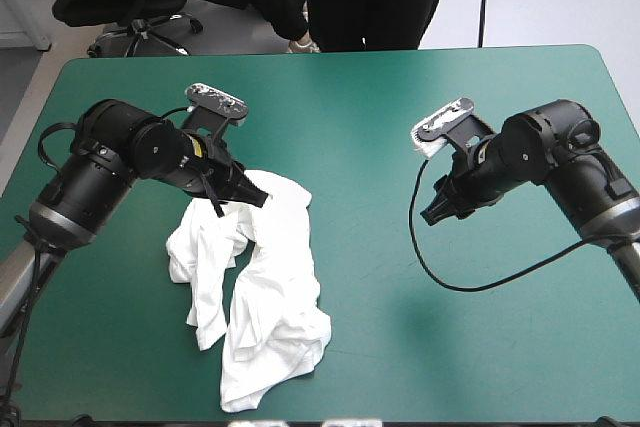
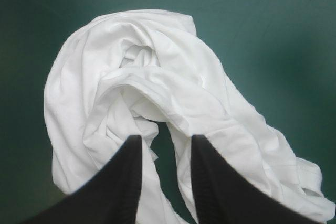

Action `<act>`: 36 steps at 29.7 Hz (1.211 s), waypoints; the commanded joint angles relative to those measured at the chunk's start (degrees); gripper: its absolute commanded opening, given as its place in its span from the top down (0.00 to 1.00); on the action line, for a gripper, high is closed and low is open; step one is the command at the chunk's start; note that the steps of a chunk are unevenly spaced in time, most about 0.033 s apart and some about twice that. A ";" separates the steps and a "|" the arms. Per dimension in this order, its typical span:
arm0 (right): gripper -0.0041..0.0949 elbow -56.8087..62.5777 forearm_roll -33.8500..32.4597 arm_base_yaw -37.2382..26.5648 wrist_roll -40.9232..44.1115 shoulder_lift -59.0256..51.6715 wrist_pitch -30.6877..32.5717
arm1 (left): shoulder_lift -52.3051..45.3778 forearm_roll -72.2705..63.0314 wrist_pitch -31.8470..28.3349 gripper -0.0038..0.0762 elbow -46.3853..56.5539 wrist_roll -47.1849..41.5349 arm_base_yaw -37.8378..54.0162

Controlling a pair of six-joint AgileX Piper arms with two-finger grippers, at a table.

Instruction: Fold the cloth

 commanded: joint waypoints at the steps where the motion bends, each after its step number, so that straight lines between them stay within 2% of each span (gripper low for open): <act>1: 0.52 -1.80 -0.04 -0.45 -0.13 -2.09 0.21 | -1.74 -0.21 3.37 0.66 -1.85 -0.23 -0.30; 21: 0.52 -1.80 -0.04 -0.45 -0.13 -2.09 0.21 | -1.74 -0.21 3.37 0.66 -1.85 -0.23 -0.30; 25: 0.52 -1.80 0.22 -0.45 4.55 -2.09 0.21 | -1.74 -0.21 3.37 0.66 -1.85 -0.23 -0.30; 28: 0.52 -1.92 -1.06 -0.71 4.75 -2.09 0.21 | -1.74 -0.21 3.37 0.66 -1.85 -0.23 -0.30; 31: 0.52 -3.03 -3.33 -3.40 4.75 -2.09 -0.62 | -1.74 -0.21 3.37 0.66 -1.85 -0.23 -0.30; 36: 0.52 -4.98 -2.14 -13.95 4.62 -2.09 -3.25 | -1.74 -0.21 3.37 0.66 -1.85 -0.23 -0.30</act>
